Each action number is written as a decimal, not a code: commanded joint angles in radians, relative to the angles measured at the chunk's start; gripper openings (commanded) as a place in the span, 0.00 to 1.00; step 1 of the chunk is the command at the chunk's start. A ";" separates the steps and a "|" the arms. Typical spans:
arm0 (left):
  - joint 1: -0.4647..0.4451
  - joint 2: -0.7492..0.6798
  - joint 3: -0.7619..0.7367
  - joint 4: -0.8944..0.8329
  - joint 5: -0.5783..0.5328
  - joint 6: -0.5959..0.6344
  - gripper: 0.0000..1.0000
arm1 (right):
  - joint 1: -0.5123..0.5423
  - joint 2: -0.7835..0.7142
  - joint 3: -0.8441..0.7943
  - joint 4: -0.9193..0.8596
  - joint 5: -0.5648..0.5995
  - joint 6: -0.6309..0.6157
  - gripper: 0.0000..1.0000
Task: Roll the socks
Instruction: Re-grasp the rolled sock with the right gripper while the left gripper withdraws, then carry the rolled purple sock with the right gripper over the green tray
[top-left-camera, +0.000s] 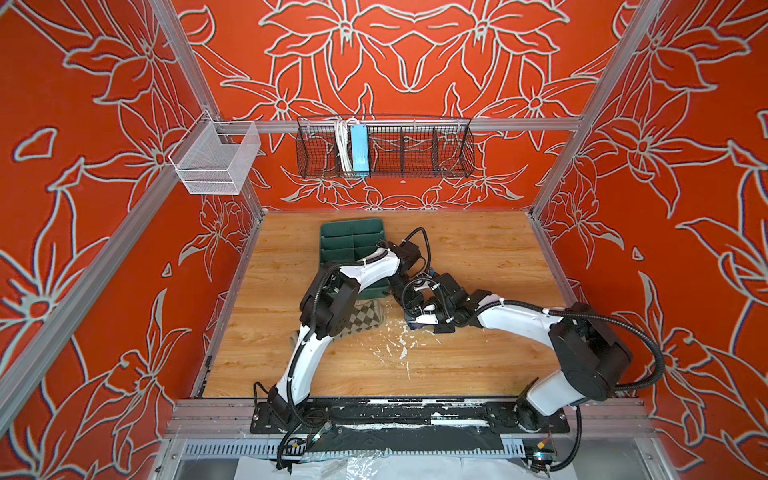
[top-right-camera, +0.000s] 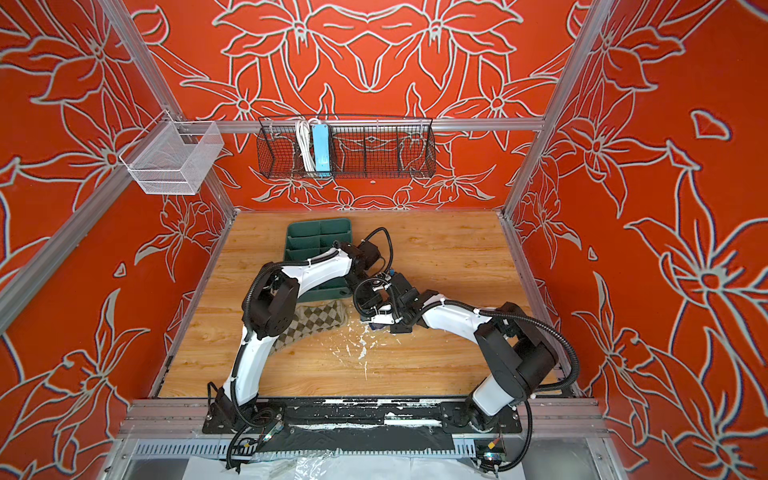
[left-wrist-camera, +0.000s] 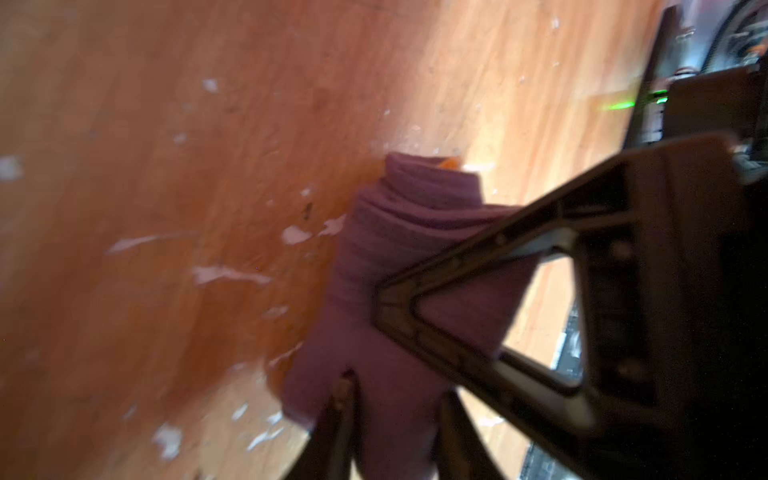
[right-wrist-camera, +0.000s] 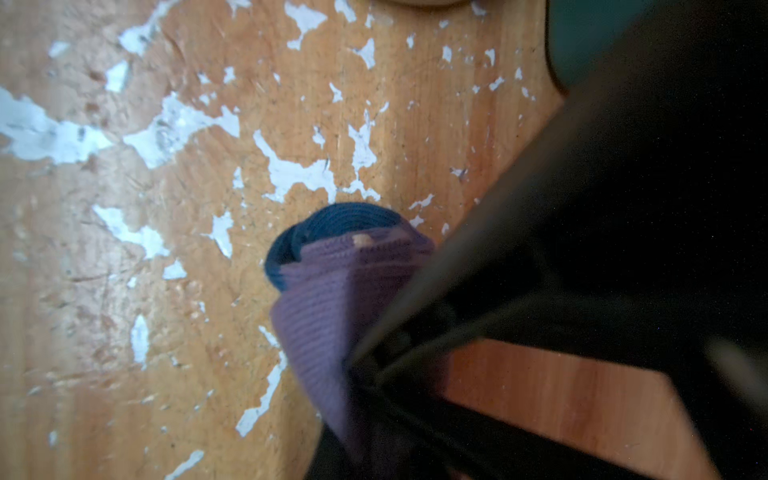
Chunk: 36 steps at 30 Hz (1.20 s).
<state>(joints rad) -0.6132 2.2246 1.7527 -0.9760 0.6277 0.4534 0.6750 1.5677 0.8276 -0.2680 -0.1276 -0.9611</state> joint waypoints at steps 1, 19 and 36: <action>-0.010 -0.101 -0.047 0.047 -0.078 -0.015 0.38 | 0.003 0.013 -0.017 -0.161 0.011 0.094 0.00; -0.009 -0.737 -0.513 0.433 -0.509 -0.188 0.51 | -0.071 -0.278 0.064 -0.322 0.095 0.241 0.00; 0.025 -1.733 -0.995 0.567 -1.039 -0.557 0.97 | -0.108 0.279 1.018 -0.444 -0.198 0.246 0.00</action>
<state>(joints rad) -0.5945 0.5430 0.7891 -0.3363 -0.3595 -0.0151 0.5625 1.7355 1.7138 -0.6189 -0.2283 -0.7616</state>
